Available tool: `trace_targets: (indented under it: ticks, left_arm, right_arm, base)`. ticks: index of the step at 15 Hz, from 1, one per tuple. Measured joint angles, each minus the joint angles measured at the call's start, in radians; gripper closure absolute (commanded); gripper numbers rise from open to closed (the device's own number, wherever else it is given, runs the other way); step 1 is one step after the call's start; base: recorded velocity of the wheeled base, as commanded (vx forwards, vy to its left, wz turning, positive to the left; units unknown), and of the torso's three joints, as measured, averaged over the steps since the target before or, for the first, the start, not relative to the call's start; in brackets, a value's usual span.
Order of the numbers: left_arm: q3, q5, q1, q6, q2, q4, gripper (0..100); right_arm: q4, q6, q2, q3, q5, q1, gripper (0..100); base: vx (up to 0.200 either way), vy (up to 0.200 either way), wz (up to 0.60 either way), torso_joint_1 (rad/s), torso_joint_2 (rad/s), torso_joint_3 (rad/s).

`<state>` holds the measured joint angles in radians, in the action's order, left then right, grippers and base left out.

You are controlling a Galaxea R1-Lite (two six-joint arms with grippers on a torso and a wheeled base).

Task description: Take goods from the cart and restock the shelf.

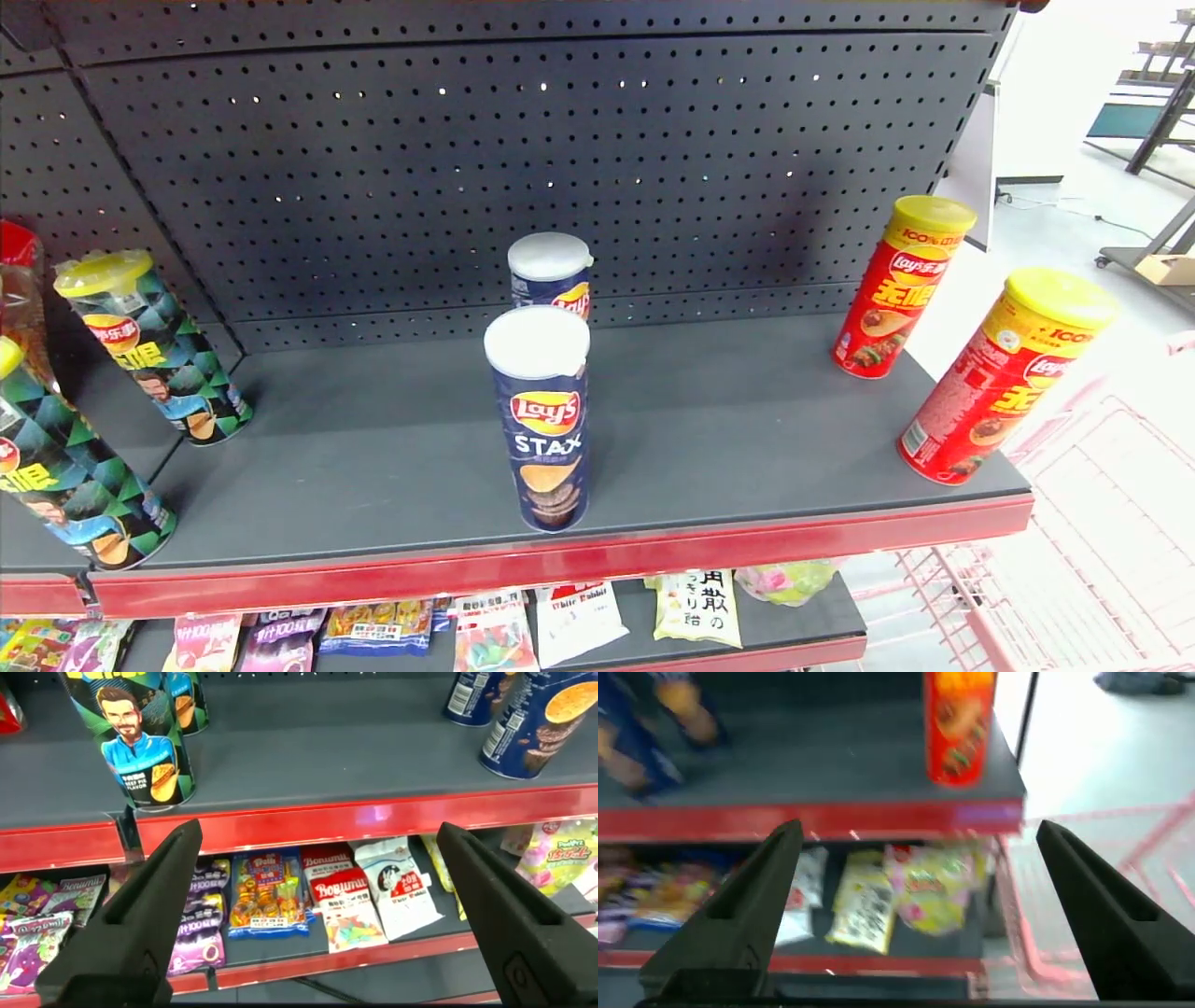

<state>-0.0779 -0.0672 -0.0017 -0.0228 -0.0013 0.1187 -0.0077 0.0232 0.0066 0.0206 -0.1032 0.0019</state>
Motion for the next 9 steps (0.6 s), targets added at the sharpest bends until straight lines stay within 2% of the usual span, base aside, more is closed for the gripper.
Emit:
trace_targets:
  ticks: [2, 5, 7, 9]
  left_arm:
    - [0.0, 0.0, 0.0, -0.006, 0.0, 0.0, 0]
    - [-0.001, 0.0, 0.0, -0.008, 0.0, 0.0, 0]
    - [-0.001, 0.0, 0.0, -0.008, 0.0, 0.0, 0]
    - [0.0, 0.0, 0.0, -0.014, 0.0, 0.0, 0]
  right_arm:
    - [-0.009, 0.062, 0.063, 0.137, -0.078, 0.015, 0]
    - [-0.014, 0.091, 0.29, 0.317, -0.228, 0.059, 0]
    - [-0.016, 0.096, 0.453, 0.377, -0.303, 0.13, 0]
    - [-0.025, 0.097, 0.613, 0.414, -0.334, 0.236, 0]
  base:
    - [0.0, 0.0, 0.0, 0.0, 0.0, 0.0]
    - [0.0, 0.0, 0.0, 0.0, 0.0, 0.0]
    - [0.0, 0.0, 0.0, 0.0, 0.0, 0.0]
    - [0.0, 0.0, 0.0, 0.0, 0.0, 0.0]
